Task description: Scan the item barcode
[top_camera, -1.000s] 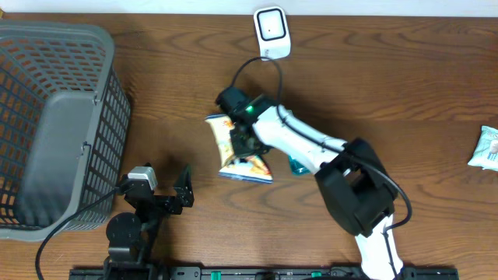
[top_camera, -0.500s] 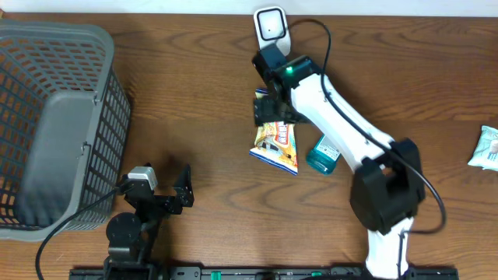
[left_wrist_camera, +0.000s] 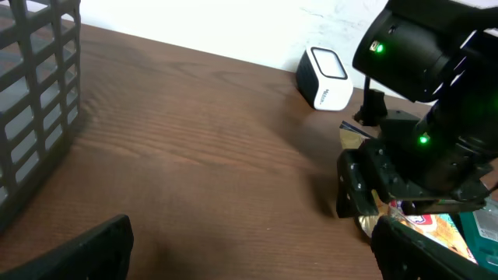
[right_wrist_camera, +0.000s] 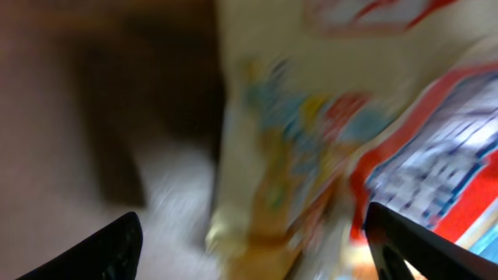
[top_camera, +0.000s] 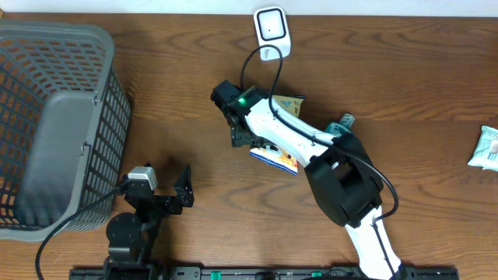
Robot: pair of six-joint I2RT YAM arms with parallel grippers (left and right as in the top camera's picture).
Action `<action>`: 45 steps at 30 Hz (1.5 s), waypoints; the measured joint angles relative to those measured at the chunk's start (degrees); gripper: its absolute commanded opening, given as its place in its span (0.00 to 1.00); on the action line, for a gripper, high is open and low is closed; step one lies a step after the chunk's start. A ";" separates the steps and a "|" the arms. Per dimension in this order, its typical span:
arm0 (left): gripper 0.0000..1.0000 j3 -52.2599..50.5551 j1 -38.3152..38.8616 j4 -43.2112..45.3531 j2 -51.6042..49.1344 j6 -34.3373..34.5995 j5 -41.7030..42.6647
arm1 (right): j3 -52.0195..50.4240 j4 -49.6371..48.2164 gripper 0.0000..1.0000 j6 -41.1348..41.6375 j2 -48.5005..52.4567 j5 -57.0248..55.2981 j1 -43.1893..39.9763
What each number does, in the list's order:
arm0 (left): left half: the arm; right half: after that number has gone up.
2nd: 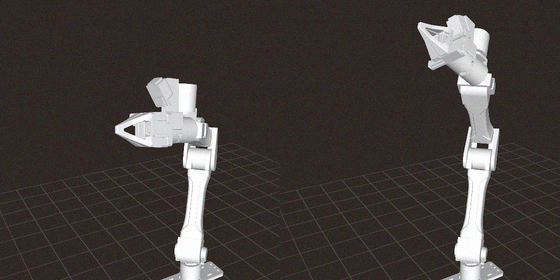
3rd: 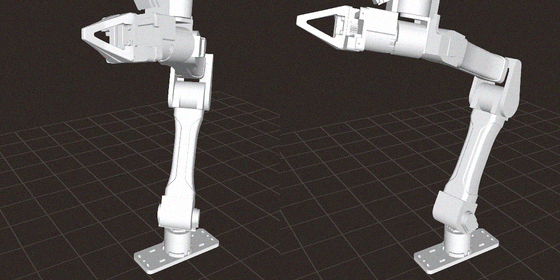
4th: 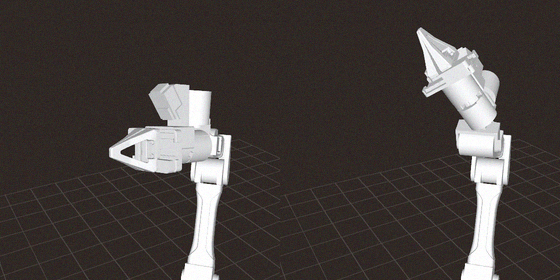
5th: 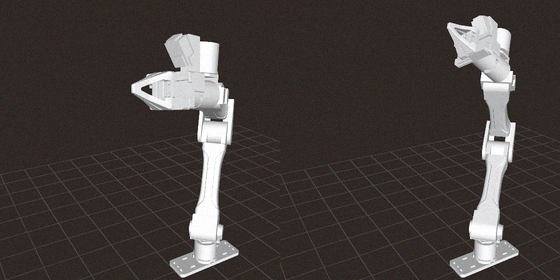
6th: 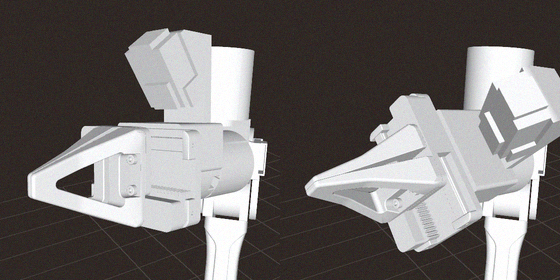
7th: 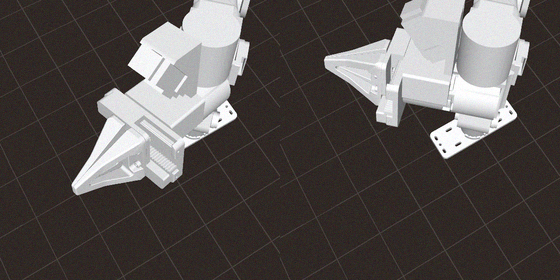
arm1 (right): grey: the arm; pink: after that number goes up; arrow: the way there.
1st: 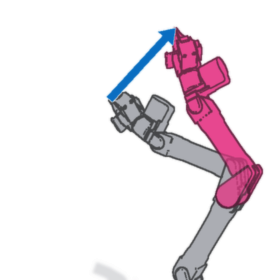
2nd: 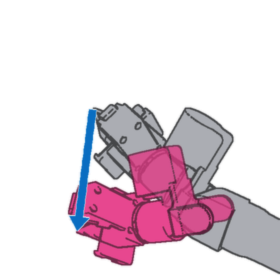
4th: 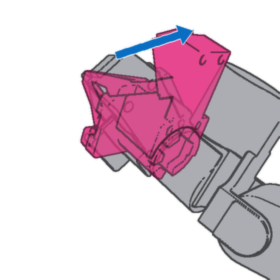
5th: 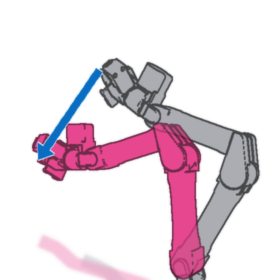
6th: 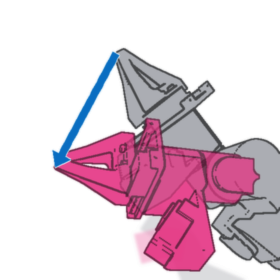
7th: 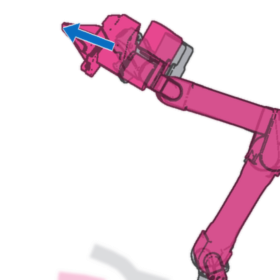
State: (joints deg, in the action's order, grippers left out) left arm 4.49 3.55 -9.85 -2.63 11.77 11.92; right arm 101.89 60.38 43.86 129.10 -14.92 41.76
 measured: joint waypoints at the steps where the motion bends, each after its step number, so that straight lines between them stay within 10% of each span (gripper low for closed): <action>1: 0.98 0.00 0.00 0.00 0.00 0.00 0.00 | 0.07 -0.04 0.89 0.90 -0.11 -1.60 -0.24; 8: 0.98 0.00 0.00 0.00 0.00 0.00 0.00 | 0.48 3.67 0.88 3.76 2.03 -2.89 -2.01; 12: 0.98 0.00 0.00 0.02 0.00 0.00 0.00 | 4.52 8.83 0.18 0.83 5.29 4.96 -3.56; 14: 0.98 0.00 0.00 0.00 0.00 0.00 0.00 | 5.16 9.66 0.01 -2.32 5.86 6.86 -4.28; 22: 0.98 0.00 0.00 0.00 0.00 0.00 0.00 | 6.27 4.90 0.01 -27.06 4.66 40.65 -11.96; 30: 0.98 0.00 0.00 0.00 0.00 0.00 0.00 | 3.06 25.62 0.01 -66.12 7.43 86.44 -15.87; 45: 0.98 0.00 0.00 0.00 0.00 0.00 0.00 | 3.08 37.13 0.01 -97.13 7.43 100.65 -16.76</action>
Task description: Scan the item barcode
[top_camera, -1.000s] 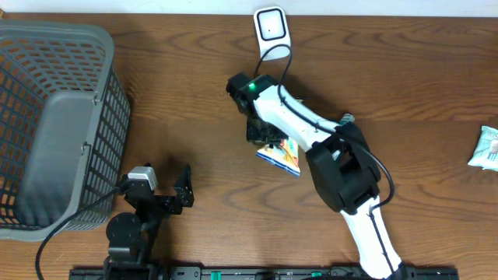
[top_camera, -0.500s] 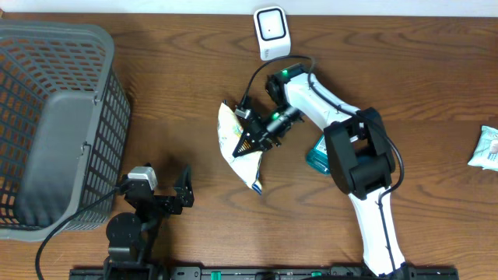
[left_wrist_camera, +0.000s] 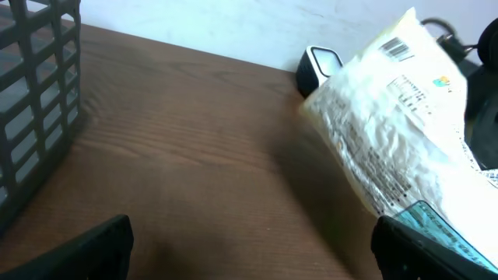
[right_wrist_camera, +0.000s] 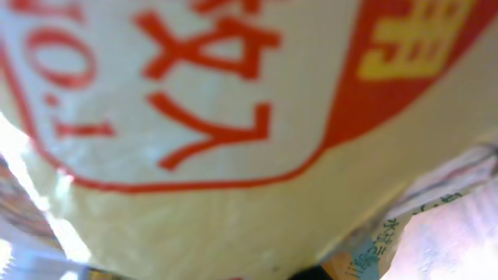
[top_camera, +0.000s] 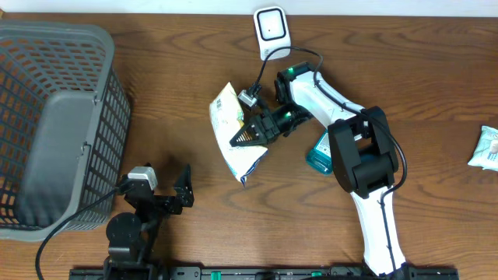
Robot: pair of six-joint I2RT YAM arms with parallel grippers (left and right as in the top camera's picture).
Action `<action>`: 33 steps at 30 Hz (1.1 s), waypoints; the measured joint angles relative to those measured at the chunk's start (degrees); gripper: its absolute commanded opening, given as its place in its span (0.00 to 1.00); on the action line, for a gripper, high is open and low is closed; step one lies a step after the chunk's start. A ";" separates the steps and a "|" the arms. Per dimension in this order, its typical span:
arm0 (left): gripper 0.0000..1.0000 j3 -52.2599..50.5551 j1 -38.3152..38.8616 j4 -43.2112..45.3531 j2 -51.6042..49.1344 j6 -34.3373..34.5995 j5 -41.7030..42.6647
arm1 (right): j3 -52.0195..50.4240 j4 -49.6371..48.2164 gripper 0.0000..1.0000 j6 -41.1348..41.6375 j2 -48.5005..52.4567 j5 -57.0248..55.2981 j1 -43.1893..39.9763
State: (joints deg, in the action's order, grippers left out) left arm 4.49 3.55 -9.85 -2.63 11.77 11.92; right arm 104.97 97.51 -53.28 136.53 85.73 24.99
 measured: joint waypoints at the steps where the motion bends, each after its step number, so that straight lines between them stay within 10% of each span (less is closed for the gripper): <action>1: 0.98 0.00 0.00 0.00 0.00 0.00 0.00 | 0.00 0.00 0.01 -2.19 0.00 0.07 0.00; 10: 0.98 0.00 0.00 0.00 0.00 0.00 0.00 | -0.20 -0.07 0.01 -8.70 -2.23 -1.62 0.07; 17: 0.98 0.00 0.00 0.00 0.00 0.00 0.00 | -4.68 -0.15 0.01 -9.49 -23.56 -10.60 0.09; 24: 0.98 0.00 0.00 0.00 0.00 0.02 0.00 | -25.38 0.00 0.01 -19.26 -43.60 -11.85 -3.91; 33: 0.98 0.00 0.00 0.00 0.00 0.02 0.00 | -41.83 0.00 0.01 -24.20 -43.80 -4.24 -13.86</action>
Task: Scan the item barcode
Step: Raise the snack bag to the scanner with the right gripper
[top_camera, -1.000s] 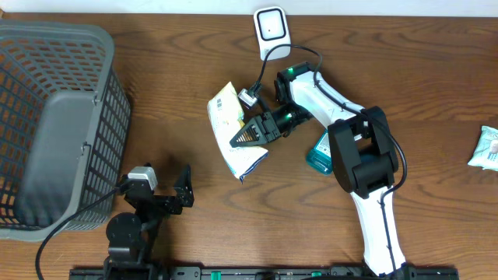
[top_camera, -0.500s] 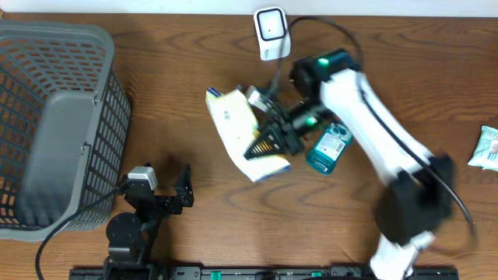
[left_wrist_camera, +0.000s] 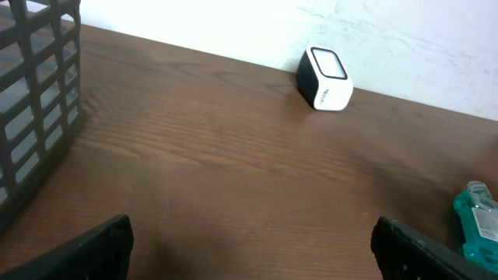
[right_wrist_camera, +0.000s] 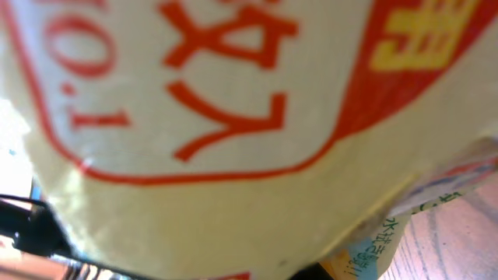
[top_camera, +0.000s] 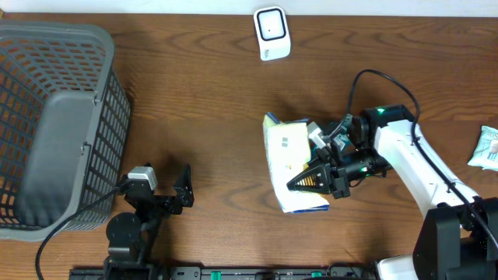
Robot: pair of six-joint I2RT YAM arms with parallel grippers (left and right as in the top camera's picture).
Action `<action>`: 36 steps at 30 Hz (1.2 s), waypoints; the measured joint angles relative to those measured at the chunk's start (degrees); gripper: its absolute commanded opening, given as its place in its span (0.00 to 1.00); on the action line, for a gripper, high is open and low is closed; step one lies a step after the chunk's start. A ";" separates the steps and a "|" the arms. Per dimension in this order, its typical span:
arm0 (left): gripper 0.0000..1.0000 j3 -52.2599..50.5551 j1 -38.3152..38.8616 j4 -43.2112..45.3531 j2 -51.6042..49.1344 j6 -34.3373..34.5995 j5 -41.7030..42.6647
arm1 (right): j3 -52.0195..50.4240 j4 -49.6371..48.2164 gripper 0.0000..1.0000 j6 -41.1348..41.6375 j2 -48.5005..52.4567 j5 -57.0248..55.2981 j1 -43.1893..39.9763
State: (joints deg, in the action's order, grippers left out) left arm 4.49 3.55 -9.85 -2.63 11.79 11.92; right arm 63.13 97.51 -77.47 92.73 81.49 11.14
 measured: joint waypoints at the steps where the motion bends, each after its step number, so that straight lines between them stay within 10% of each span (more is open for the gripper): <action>1: 0.98 0.00 0.00 0.00 0.00 -0.02 0.00 | 0.00 -0.02 0.01 0.02 0.00 0.35 -0.50; 17: 0.98 0.00 0.00 0.00 0.00 -0.02 0.00 | 21.86 -3.15 0.02 26.27 0.00 -11.74 -6.08; 25: 0.98 0.00 0.00 0.00 0.00 -0.02 -0.02 | 26.77 -25.90 0.01 70.31 -4.68 -54.73 -0.46; 36: 0.98 0.00 0.00 0.00 0.00 -0.02 0.00 | 26.67 -47.47 0.01 83.87 3.80 -83.56 10.60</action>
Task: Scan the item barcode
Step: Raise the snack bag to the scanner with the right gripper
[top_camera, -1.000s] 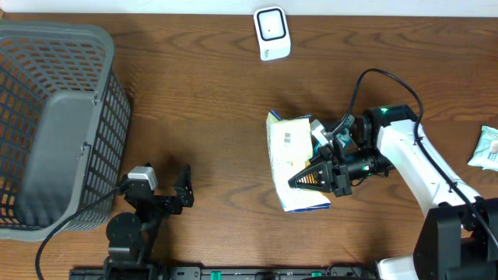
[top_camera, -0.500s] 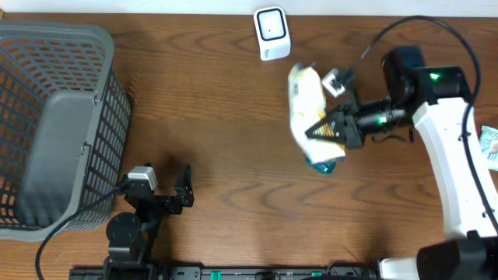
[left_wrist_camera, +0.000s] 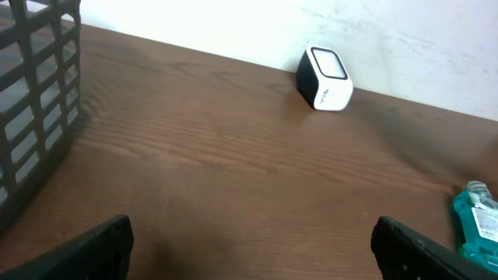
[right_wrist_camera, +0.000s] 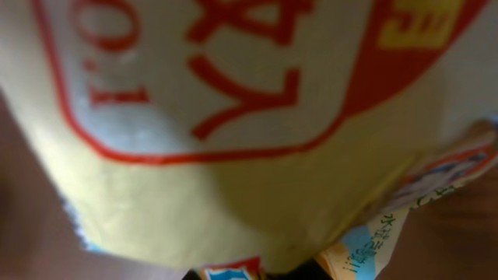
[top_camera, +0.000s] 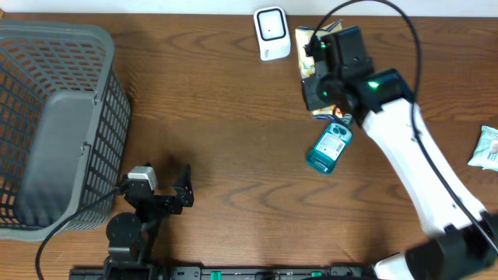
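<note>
The white scanner stands at the table's far edge, and shows in the left wrist view as the scanner. Just to its right my right gripper is shut on the yellow snack bag, held above the table. The bag, with its red print, fills the right wrist view and hides the fingertips. No barcode shows in any view. My left gripper rests open at the near left, its fingers wide apart over bare wood.
A teal bottle lies under the right arm, and appears at the left wrist view's right edge as the bottle. A grey basket fills the left side. A white packet lies at the right edge.
My right gripper, still shut on the bag, has moved from the near right of the table to the far side, right beside the scanner. The left arm has not moved.
My right gripper was down on the snack bag lying mid-table by the bottle. Then it held the bag up left of centre, a barcode showing in the left wrist view. Then the bag was at the near right, and now beside the scanner.
</note>
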Robot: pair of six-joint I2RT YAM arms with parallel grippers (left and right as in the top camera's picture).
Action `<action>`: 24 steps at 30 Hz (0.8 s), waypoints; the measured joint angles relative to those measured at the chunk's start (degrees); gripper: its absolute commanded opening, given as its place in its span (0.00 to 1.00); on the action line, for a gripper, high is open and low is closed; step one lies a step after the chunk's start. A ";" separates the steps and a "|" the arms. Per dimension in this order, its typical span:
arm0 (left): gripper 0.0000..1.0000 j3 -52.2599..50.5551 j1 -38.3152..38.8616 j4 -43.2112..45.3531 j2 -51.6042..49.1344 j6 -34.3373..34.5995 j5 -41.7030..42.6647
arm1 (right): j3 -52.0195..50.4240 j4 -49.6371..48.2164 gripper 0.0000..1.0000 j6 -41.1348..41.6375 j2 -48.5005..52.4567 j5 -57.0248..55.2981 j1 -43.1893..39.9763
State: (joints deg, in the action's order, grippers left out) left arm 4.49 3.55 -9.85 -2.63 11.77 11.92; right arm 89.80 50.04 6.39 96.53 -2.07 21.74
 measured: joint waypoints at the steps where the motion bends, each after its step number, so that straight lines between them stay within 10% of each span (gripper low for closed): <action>1: 0.98 0.00 0.00 0.00 0.00 0.00 0.00 | 0.59 -0.48 0.01 0.48 2.60 -0.20 0.00; 16: 0.98 0.00 0.00 0.00 -0.07 0.00 0.00 | 48.70 11.06 0.01 2.16 41.11 -2.27 -0.92; 24: 0.98 0.00 0.00 0.00 -0.04 0.00 0.00 | 53.51 8.20 0.01 2.14 49.16 -2.91 -1.22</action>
State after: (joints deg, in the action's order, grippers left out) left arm 4.49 3.55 -9.85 -2.68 11.77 11.92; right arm 143.31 58.24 8.54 145.69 -4.97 20.51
